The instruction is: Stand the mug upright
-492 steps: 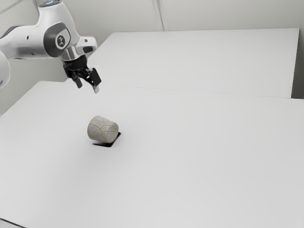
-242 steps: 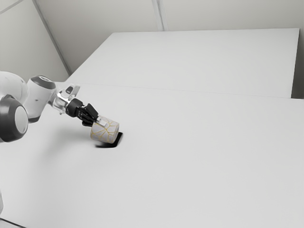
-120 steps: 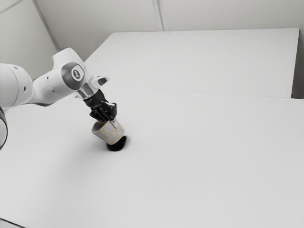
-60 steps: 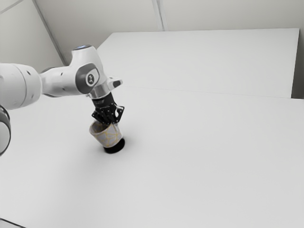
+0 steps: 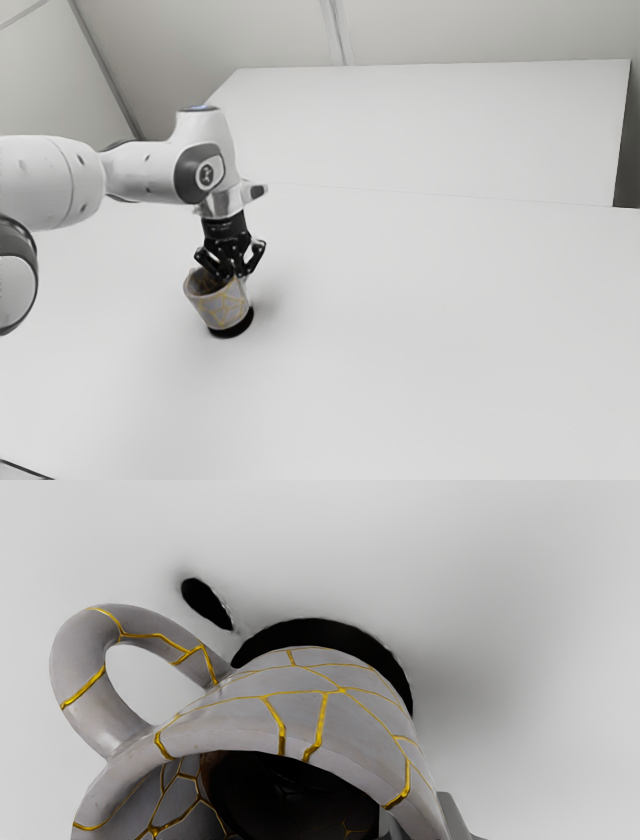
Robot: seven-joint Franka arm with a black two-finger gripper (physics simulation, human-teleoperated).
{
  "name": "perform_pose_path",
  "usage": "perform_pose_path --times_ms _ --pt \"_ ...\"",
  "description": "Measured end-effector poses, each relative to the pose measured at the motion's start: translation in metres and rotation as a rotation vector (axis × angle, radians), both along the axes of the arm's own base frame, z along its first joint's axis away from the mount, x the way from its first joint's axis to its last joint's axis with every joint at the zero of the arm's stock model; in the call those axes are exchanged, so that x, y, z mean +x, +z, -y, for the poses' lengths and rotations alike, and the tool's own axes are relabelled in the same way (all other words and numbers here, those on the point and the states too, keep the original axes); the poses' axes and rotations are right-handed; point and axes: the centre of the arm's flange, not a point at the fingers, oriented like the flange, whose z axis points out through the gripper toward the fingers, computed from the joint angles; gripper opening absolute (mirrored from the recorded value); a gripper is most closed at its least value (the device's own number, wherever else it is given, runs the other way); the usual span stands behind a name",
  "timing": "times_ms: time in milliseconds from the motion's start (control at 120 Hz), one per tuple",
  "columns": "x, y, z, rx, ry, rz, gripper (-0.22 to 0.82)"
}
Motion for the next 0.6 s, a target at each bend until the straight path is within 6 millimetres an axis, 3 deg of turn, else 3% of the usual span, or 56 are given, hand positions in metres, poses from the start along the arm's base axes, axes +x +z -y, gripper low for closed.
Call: perform_pose_path --times_ms 308,492,600 --pt "0.004 -0.019 0.003 0.026 0.055 -0.027 -0.17" --pt "0.015 -0.012 0.011 0.038 0.054 -0.012 0.21" --pt "0.018 -0.005 0.012 0.039 0.059 -0.003 0.37"
